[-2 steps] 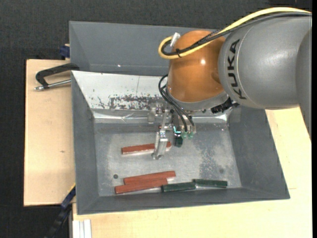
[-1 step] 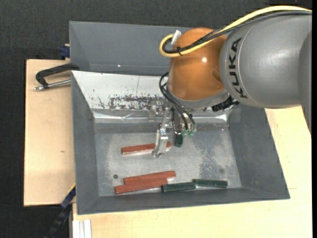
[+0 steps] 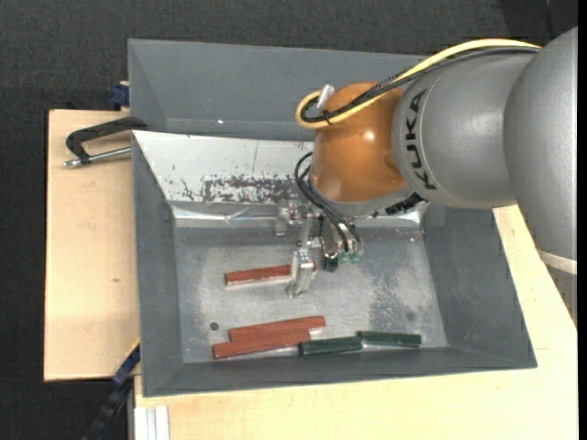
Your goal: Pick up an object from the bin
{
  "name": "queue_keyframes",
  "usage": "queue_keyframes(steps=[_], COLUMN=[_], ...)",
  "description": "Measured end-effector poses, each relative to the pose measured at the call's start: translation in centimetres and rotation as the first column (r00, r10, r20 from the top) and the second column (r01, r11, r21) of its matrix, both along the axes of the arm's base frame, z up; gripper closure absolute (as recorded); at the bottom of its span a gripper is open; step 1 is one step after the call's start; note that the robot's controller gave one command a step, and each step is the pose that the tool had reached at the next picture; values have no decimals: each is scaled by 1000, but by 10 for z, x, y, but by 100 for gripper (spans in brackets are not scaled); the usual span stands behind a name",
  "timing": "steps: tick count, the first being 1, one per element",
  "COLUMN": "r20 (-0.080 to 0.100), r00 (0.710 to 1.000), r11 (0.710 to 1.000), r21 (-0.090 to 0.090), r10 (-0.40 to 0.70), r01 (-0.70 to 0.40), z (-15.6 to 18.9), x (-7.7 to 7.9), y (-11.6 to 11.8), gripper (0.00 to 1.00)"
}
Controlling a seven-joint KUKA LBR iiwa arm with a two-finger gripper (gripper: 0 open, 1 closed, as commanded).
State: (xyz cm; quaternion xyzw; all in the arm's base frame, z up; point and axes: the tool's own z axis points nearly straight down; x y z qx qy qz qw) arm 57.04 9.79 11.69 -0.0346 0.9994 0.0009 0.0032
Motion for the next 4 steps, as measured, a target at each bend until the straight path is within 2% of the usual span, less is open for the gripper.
queue_keyframes(steps=[1, 2, 3, 4], r20=[-10, -4, -6, -3], r00=[999, 998, 999, 998], r11=[999, 998, 999, 998], r21=[-2, 0, -1, 0], r10=[-40, -66, -48, -65], r01=[40, 66, 48, 65], z=[-49, -46, -47, -45], x=[-1, 2, 0, 3], y=[-13, -18, -14, -16], gripper=[0, 0, 0, 100])
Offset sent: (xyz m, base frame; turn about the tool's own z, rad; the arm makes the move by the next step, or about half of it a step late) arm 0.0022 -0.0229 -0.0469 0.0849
